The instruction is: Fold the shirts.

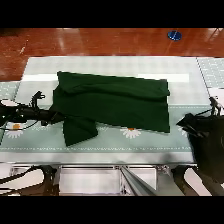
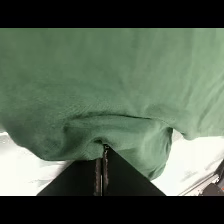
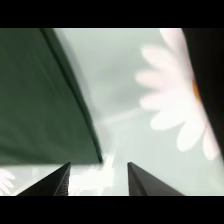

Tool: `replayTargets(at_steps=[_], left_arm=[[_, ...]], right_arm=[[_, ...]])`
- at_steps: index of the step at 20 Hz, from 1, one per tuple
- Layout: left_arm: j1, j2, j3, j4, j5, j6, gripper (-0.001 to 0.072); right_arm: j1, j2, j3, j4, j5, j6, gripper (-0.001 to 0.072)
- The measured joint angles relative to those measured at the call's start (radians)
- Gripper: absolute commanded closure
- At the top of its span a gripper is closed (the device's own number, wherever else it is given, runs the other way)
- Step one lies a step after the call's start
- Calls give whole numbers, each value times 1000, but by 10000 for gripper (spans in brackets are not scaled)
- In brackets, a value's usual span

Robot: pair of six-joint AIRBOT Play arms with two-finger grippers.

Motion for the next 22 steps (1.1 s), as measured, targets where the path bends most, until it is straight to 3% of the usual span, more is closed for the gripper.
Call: replayTargets(at_steps=[6, 12, 13, 14, 15, 22], left_arm=[[-2, -1, 7, -3, -11, 3, 682], [-2, -1, 8, -3, -12, 4, 682], [-2, -1, 8, -3, -13, 4, 682], [-2, -1, 9, -3, -13, 4, 682], [-2, -1, 13, -3, -14, 4, 682], [20, -2, 180, -3, -77, 0, 682]], right_arm=[[0, -53, -80, 19, 12, -10, 300], [73, -190, -74, 225, -108, -63, 312], [103, -215, -58, 257, -138, -69, 435], [134, -235, -39, 271, -174, -74, 622], [162, -254, -17, 278, -208, -79, 692], [262, -295, 193, 295, -130, -135, 693]])
